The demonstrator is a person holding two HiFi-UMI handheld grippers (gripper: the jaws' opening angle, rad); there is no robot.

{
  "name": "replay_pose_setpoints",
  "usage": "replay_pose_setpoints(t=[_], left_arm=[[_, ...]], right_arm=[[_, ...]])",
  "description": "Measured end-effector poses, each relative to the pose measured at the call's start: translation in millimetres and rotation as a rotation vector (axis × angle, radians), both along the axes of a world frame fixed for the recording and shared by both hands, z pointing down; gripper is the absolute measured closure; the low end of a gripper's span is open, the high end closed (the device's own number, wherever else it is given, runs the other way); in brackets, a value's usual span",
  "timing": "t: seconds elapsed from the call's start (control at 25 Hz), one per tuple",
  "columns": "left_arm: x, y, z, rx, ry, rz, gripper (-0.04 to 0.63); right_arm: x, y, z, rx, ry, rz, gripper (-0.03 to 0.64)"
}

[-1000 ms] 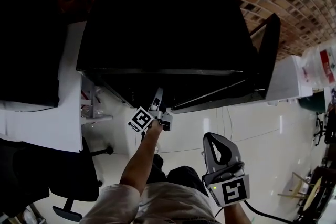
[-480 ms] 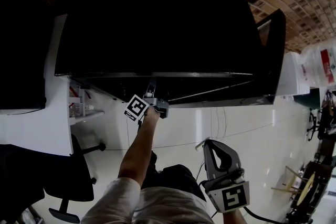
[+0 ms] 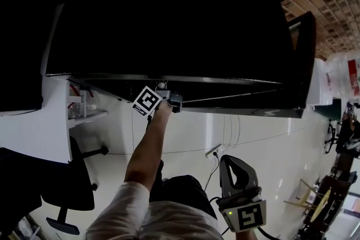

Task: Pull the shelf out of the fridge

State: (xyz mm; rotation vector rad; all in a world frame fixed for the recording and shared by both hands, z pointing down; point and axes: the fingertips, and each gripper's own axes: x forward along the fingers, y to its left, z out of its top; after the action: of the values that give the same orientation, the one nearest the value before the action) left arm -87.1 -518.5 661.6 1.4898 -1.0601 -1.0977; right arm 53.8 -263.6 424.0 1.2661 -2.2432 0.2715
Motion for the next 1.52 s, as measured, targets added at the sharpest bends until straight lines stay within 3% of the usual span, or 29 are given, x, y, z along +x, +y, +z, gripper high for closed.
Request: replay_pose_setpoints(t=[0.56,0.72,1.52], left_arm=[[3,30,-17,-0.014,0.044,0.010,0.594],[4,50,-31,-0.006,0.087,0.016,0.592],[11,174,-120,0.027,0.125,0.121,0.589]], right_arm=[[-4,5,-10,0.034,-0.022,-0.016,0.612],[-8,11,-14,0.048,-0.035,-0.026,0.612],[-36,30,-64,0.205,-0.139,-0.073,0.612]])
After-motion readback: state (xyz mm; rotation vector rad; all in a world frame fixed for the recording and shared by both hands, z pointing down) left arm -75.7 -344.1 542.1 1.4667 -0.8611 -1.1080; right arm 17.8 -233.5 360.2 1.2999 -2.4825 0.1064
